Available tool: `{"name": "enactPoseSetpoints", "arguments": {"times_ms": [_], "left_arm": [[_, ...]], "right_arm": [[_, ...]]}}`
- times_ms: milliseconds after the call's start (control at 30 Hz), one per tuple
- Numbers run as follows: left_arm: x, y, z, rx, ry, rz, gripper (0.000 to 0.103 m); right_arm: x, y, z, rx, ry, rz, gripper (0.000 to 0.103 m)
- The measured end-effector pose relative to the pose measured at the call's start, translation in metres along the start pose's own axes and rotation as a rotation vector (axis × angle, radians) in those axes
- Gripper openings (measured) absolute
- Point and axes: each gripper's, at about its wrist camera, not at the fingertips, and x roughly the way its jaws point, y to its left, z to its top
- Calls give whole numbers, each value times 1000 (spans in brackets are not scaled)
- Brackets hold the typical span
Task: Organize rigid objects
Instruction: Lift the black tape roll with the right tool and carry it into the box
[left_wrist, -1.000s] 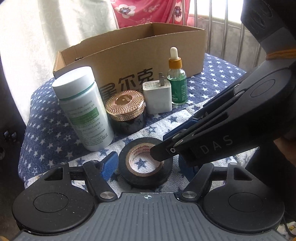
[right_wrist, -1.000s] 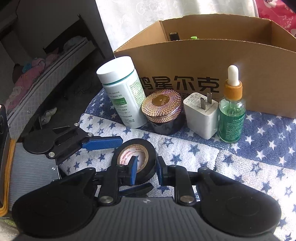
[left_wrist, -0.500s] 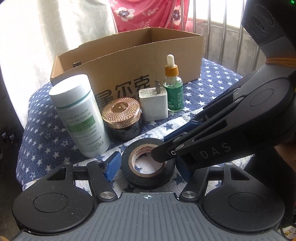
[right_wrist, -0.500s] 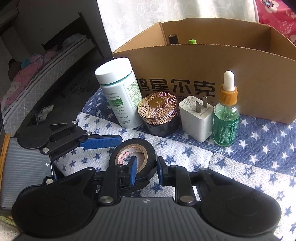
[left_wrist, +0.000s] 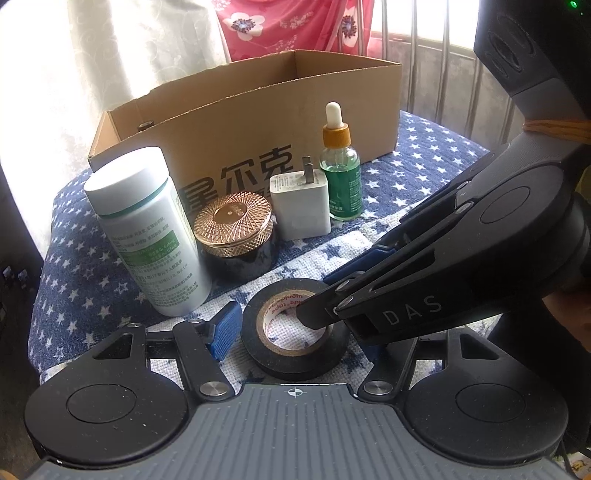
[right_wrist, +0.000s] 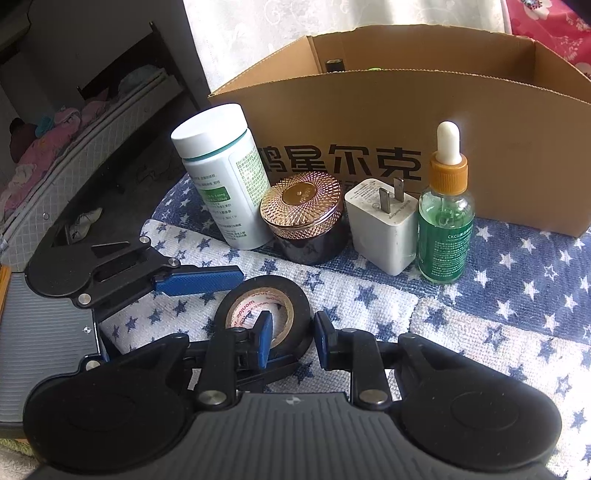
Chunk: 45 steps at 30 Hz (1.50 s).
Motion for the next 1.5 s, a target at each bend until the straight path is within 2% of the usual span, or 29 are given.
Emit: {"name": "enactPoseSetpoints", "arguments": {"times_ms": [267, 533, 767, 967, 1267, 1500], "left_arm": [[-14, -1, 3, -8, -27, 1, 65], [-48, -5, 17, 25, -119, 38, 65], [-74, 1, 56, 70, -226, 71, 65], [-75, 14, 93, 100, -281, 91, 65], [-42, 39, 138, 110, -253, 99, 65], [-5, 72, 171, 91, -150, 41, 65]], "right_arm": [[-11, 7, -1, -12, -35, -9, 26], [-45, 27, 7, -65, -127, -28, 26], [-83, 38, 42, -139, -224, -56, 26], [-103, 34, 83, -178, -270, -70, 25], [-92, 9, 140, -176, -230, -60, 25], [-62, -26, 180, -124, -142, -37, 26]]}}
